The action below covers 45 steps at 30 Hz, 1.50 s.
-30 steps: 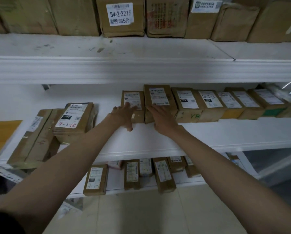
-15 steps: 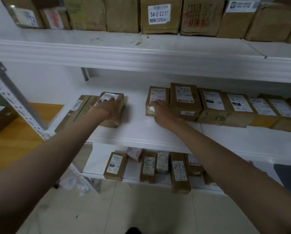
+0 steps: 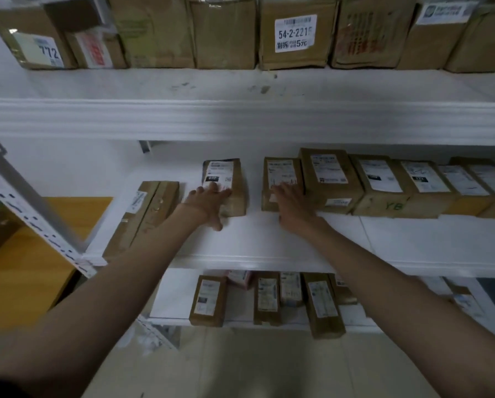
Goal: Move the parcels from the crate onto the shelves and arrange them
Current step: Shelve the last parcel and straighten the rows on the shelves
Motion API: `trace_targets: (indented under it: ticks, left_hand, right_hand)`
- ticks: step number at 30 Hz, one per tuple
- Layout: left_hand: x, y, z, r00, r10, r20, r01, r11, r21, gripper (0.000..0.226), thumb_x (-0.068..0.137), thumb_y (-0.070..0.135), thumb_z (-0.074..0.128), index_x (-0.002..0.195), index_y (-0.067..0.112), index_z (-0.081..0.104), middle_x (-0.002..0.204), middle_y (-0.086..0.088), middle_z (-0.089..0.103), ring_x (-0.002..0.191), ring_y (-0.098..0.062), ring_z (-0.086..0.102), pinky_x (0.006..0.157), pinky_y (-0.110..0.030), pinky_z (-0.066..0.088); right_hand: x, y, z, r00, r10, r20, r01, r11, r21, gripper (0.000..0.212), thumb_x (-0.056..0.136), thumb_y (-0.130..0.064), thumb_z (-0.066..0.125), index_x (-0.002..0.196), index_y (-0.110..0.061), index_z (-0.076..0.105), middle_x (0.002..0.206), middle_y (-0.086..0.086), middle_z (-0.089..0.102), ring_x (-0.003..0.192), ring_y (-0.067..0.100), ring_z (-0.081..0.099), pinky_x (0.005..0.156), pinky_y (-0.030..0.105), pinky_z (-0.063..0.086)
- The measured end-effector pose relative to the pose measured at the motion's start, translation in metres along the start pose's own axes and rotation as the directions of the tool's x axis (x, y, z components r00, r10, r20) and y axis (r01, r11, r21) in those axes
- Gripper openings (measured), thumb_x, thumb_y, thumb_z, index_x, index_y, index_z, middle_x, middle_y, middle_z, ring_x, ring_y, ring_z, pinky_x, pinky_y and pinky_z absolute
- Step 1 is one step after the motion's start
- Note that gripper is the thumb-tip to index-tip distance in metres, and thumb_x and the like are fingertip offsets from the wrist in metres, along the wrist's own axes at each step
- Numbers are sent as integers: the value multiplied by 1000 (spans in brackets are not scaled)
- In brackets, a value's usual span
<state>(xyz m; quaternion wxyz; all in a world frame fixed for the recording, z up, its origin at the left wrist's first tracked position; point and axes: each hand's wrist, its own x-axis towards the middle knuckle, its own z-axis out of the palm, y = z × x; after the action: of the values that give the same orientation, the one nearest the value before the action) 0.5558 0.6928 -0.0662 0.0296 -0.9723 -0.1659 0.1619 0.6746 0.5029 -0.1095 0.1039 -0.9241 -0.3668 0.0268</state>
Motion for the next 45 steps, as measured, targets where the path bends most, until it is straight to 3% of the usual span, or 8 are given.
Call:
trace_targets:
  ticks: [9,14,19,23,26,33,39,45]
  left_hand:
    - [35,8,1,975,206,-87,-206,979,14,109,73,42,78,156,30,8,159,-7,15,138,-34,29,112,-43,30]
    - [27,-23,1,965,251,-75,-254,966,-40,110,77,41,76,156,28,1,164,-6,6,147,-30,20,118,-43,20]
    - [4,-76,1,985,138,-103,-152,978,-139,95,80,44,72,154,19,18,159,-9,20,140,-34,29,113,-48,31]
    - [-23,-123,8,995,-7,-95,-8,986,-165,67,82,44,65,137,14,42,133,-11,43,125,-38,44,100,-50,43]
    - [-39,-155,19,995,-83,60,91,985,-149,88,73,65,66,144,22,38,142,-9,41,128,-37,45,103,-51,42]
    - [-51,-181,55,980,109,168,-107,994,-23,127,47,69,83,152,31,20,154,1,26,134,-29,38,103,-47,43]
    - [-19,-181,59,974,220,50,-219,975,-36,126,51,58,87,153,26,19,152,-3,27,134,-31,36,104,-49,43]
    - [30,-165,42,958,277,-71,-285,949,-132,111,56,49,89,148,20,34,139,-13,38,124,-32,49,100,-37,46]
  right_hand:
    - [4,-3,1,998,58,10,-58,998,8,77,89,3,57,156,-15,23,163,8,19,150,33,14,123,41,16]
    - [7,-27,-6,993,114,-22,-116,990,-84,77,93,-2,56,158,-12,16,165,10,15,152,33,10,124,43,11]
    - [6,-94,9,989,-24,-147,19,999,-31,71,91,1,56,154,-6,26,159,13,29,149,32,21,123,39,15]
    - [11,-152,30,981,-121,-153,120,993,-13,64,89,2,56,149,-4,36,151,15,40,143,31,29,120,35,18]
    - [13,-183,40,986,-116,-122,120,993,24,63,88,3,56,148,-5,37,151,15,40,142,33,29,118,40,25]
    - [10,-191,43,997,-73,-32,73,997,0,66,88,-6,62,148,-6,36,152,12,37,142,30,29,117,37,24]
    - [1,-176,39,995,37,-97,-37,999,-2,67,83,-1,64,145,-8,40,154,11,31,137,31,31,108,35,34]
    - [5,-148,34,983,139,-117,-141,990,-15,84,83,1,65,155,-8,22,164,12,14,148,32,19,118,40,30]
